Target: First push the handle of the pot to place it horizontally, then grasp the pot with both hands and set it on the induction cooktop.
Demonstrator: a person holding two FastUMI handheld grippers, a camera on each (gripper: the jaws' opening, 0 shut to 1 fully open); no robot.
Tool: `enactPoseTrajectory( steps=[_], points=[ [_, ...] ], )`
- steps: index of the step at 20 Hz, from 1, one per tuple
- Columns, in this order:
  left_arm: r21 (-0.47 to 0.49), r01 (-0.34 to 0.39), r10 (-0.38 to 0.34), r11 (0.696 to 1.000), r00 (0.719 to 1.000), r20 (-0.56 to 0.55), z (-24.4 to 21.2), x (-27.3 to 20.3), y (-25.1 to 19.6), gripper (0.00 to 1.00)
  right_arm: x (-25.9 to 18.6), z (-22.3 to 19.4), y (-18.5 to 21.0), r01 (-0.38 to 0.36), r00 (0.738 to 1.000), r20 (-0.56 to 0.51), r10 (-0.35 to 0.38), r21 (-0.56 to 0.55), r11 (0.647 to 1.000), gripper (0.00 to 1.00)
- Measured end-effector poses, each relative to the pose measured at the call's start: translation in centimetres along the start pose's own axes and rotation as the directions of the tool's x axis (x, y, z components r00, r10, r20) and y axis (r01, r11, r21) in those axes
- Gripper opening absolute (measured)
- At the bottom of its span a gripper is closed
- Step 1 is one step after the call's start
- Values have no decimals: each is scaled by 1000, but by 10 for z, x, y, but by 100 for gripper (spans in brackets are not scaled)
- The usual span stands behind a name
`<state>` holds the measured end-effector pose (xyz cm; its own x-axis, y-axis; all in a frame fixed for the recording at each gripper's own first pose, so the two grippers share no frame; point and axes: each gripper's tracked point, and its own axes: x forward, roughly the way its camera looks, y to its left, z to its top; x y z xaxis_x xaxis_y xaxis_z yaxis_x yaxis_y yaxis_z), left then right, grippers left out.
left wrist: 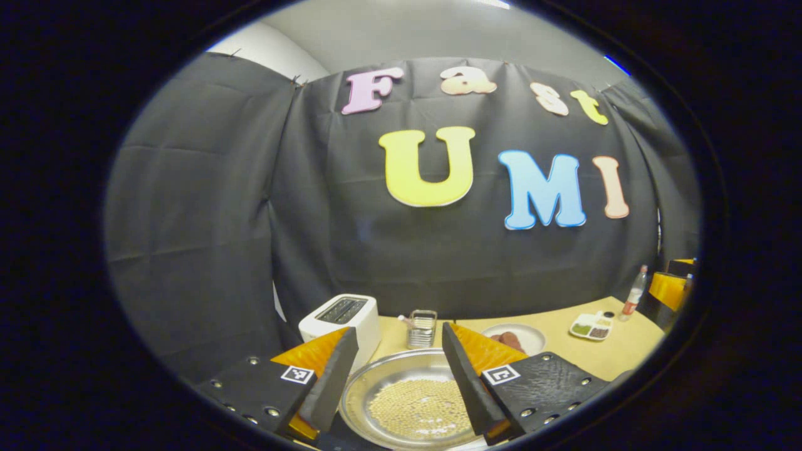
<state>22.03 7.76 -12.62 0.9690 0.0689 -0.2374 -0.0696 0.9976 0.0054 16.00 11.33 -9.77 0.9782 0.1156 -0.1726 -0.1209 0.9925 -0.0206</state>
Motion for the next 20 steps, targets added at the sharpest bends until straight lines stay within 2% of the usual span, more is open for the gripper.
enactPoseTrajectory(
  steps=[1,2,4,5,11,14,15,20],
  points=[
    [-7,7,-7,1000,1000,23,13,-12,-17,80,-11,6,-10,-3,1000,24,4,-5,1000,92],
    [-13,15,-14,1000,999,48,23,-26,-31,80,-23,11,-21,-7,999,42,7,-9,1000,96],
    [-25,23,-21,999,995,94,46,-52,-59,79,-47,19,-45,-8,997,71,9,-12,1000,93],
    [-28,30,-27,999,993,111,55,-66,-75,79,-59,21,-56,-8,997,82,9,-12,1000,97],
    [-10,74,-71,997,981,180,91,-151,-140,81,-108,33,-124,21,992,127,-22,10,1000,94],
    [-13,103,-98,995,973,209,102,-187,-156,79,-134,41,-143,46,989,140,-50,29,999,94],
    [-10,109,-104,994,971,214,105,-197,-158,79,-141,45,-148,59,987,149,-62,26,998,97],
    [9,110,-108,994,961,256,108,-234,-142,79,-174,49,-150,103,982,151,-110,54,993,97]
  ],
)
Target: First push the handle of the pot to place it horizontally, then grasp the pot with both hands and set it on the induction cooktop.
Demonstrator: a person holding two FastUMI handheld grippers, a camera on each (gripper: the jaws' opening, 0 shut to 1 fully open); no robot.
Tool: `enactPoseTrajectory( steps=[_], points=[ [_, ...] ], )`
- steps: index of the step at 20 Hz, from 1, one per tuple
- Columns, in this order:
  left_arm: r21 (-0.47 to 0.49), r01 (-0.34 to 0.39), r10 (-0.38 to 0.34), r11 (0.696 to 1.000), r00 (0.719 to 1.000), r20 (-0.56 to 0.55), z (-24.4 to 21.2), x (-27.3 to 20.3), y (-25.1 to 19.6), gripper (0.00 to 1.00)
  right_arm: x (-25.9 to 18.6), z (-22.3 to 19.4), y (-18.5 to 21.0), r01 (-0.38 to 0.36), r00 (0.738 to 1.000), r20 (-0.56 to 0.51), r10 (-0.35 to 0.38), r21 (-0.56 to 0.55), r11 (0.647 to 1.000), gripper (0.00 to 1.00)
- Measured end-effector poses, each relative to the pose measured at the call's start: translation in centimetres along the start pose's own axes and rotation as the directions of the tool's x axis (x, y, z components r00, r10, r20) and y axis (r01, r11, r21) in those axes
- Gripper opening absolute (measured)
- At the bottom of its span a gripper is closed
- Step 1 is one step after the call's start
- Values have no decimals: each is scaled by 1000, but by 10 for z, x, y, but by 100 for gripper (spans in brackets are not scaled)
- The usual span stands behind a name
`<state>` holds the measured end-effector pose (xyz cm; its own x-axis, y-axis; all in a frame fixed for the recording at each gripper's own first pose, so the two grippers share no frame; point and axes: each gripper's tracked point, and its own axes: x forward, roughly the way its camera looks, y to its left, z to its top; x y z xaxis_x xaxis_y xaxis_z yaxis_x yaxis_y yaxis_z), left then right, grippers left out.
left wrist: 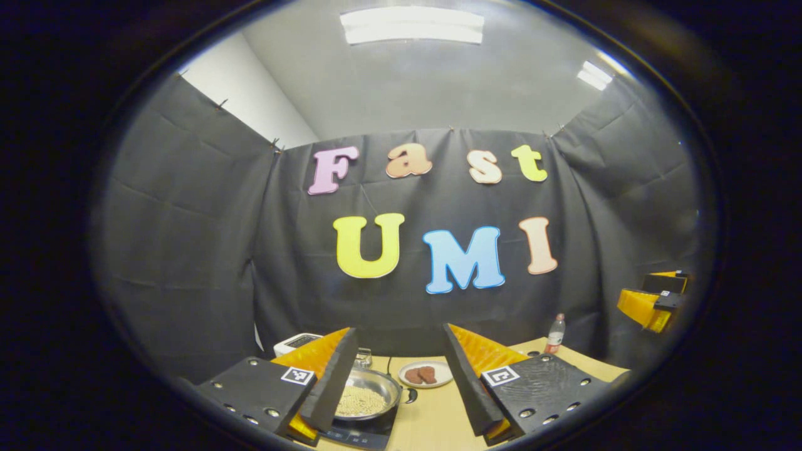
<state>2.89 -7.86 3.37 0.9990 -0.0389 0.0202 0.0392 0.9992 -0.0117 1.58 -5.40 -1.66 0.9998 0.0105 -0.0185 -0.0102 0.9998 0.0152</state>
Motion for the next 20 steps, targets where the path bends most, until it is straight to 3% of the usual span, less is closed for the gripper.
enactPoseTrajectory(
  steps=[5,11,20],
  points=[
    [14,-2,1,1000,1000,3,-4,-30,23,79,-25,2,10,28,1000,4,-28,7,1000,94],
    [4,-12,12,1000,1000,2,-10,-56,45,79,-46,4,28,34,999,-2,-34,-11,999,97],
    [7,-6,6,1000,1000,12,-18,-69,54,79,-59,6,35,52,999,4,-52,-31,998,97]
  ],
)
